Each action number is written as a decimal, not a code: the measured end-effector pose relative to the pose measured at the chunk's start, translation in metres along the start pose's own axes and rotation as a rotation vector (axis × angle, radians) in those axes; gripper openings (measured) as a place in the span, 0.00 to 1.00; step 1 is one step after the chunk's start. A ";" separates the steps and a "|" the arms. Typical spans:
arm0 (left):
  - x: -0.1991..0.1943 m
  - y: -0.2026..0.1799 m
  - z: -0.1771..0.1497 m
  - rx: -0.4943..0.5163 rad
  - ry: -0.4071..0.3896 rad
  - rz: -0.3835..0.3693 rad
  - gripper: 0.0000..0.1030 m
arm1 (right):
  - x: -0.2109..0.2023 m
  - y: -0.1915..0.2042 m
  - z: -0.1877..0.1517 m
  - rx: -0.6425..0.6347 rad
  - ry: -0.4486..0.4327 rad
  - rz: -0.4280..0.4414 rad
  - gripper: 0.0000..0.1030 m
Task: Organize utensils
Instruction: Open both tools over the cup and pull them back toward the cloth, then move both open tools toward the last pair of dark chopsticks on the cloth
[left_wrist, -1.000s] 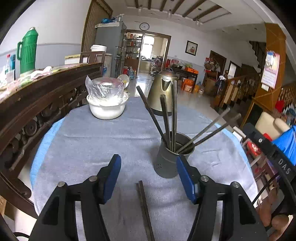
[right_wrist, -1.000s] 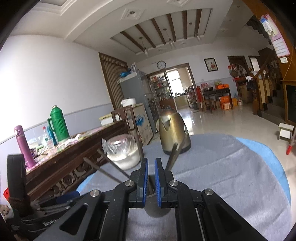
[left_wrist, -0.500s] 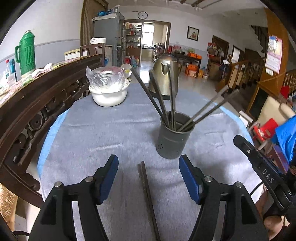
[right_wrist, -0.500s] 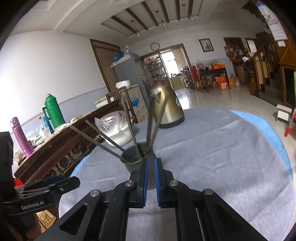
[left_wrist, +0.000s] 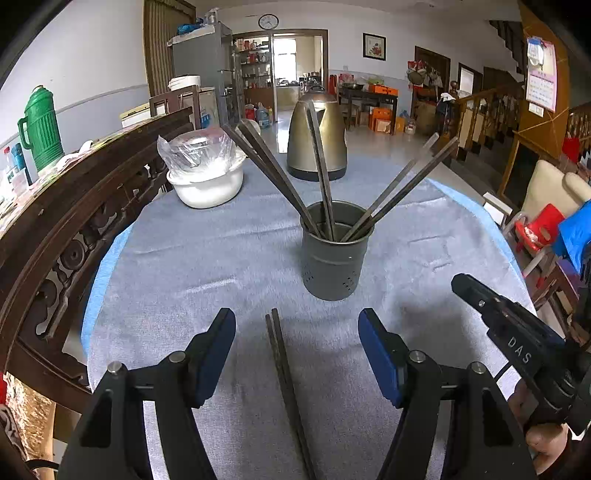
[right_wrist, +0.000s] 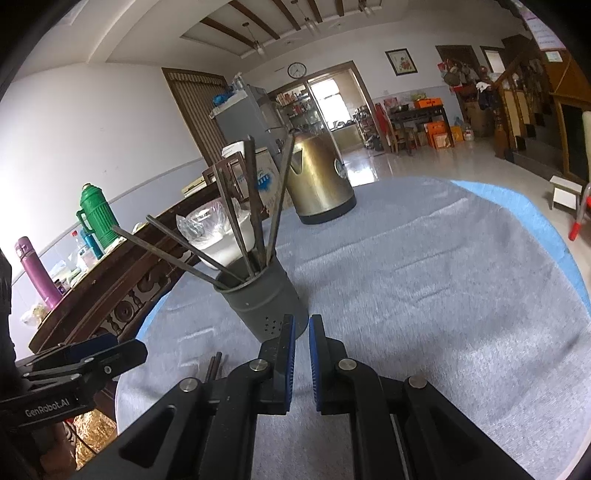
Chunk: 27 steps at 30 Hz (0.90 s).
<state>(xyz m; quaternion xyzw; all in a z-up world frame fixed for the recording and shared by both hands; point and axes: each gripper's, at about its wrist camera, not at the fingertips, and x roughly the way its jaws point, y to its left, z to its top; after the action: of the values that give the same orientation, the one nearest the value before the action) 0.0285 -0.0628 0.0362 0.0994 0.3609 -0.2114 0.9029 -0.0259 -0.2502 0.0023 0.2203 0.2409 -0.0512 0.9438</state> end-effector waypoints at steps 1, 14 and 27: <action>0.001 -0.001 0.000 0.003 0.004 0.002 0.68 | 0.001 -0.001 -0.002 0.003 0.006 0.000 0.16; 0.019 0.010 -0.012 -0.002 0.073 0.033 0.68 | 0.007 0.006 -0.011 -0.024 0.018 0.021 0.26; 0.024 0.073 -0.055 -0.099 0.152 0.115 0.68 | 0.019 0.032 -0.037 -0.095 0.078 0.082 0.26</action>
<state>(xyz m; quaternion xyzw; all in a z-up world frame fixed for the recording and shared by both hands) 0.0432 0.0128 -0.0180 0.0911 0.4320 -0.1329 0.8874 -0.0187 -0.2050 -0.0238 0.1866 0.2703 0.0079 0.9445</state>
